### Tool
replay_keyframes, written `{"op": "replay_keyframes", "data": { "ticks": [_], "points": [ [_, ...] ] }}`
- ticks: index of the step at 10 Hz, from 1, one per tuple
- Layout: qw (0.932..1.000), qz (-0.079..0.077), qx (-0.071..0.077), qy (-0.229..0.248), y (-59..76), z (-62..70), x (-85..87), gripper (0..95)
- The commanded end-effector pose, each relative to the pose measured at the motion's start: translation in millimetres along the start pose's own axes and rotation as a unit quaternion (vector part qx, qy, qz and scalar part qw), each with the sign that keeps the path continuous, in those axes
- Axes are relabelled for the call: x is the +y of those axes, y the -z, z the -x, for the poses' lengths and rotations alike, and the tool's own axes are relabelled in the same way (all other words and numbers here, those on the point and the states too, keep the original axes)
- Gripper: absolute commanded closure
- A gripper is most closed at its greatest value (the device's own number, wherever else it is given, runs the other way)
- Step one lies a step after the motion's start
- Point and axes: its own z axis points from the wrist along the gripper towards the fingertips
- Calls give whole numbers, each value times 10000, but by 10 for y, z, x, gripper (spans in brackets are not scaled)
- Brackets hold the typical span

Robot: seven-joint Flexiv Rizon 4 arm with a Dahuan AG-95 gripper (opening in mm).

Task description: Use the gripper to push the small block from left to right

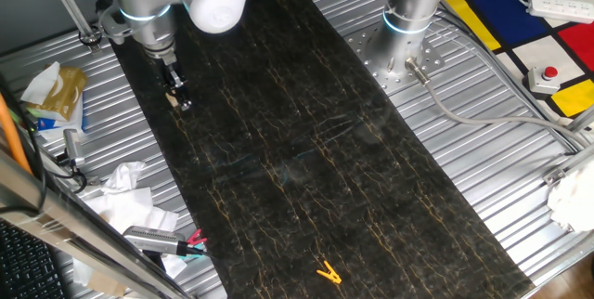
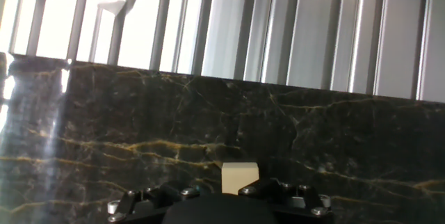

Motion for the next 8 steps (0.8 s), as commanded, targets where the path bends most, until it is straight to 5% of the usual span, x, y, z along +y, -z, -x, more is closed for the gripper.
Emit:
{"op": "replay_keyframes", "data": {
  "ticks": [1,8],
  "points": [
    [10000,6,0,-55,-16,16,19,190],
    [9996,118,-29,-264,-70,66,86,190]
  ]
}}
